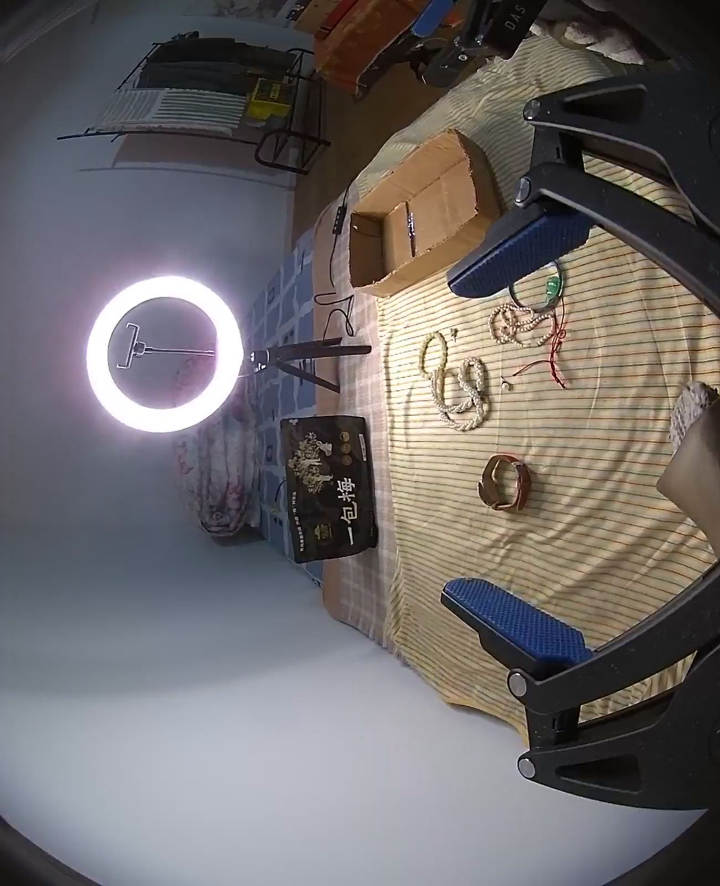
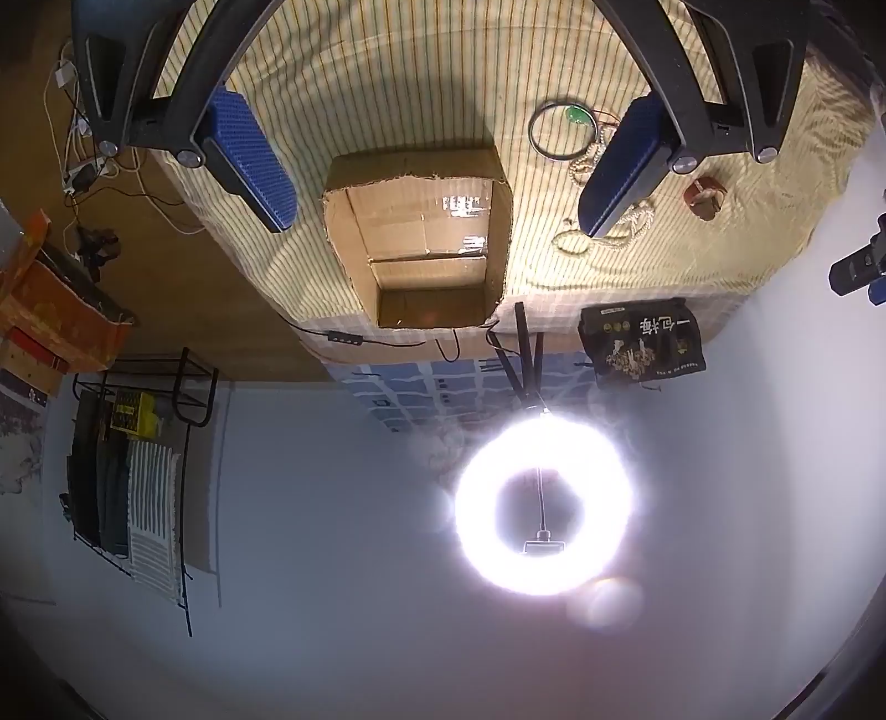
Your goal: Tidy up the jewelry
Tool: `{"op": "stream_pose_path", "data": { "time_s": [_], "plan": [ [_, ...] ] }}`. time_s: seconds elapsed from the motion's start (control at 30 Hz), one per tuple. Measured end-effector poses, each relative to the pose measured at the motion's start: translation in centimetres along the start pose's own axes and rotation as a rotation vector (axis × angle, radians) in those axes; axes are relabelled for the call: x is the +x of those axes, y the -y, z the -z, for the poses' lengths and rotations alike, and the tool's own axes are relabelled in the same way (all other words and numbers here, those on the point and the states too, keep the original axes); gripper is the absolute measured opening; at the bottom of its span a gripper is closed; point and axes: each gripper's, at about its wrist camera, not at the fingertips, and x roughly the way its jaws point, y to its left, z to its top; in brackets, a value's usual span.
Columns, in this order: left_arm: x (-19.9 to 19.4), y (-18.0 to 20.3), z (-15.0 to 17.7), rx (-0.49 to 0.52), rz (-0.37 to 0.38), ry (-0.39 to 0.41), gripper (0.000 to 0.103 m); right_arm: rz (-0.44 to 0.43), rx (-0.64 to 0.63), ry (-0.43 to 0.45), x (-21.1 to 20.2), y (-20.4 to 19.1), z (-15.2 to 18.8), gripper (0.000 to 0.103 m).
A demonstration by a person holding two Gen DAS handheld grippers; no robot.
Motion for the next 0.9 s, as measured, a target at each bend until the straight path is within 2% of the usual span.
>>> {"op": "stream_pose_path", "data": {
  "time_s": [0.9],
  "plan": [
    [-0.71, -0.09, 0.10, -0.002, -0.005, 0.025, 0.103, -0.020, 0.008, 0.010, 0.35, -0.31, 0.44, 0.103]
  ]
}}
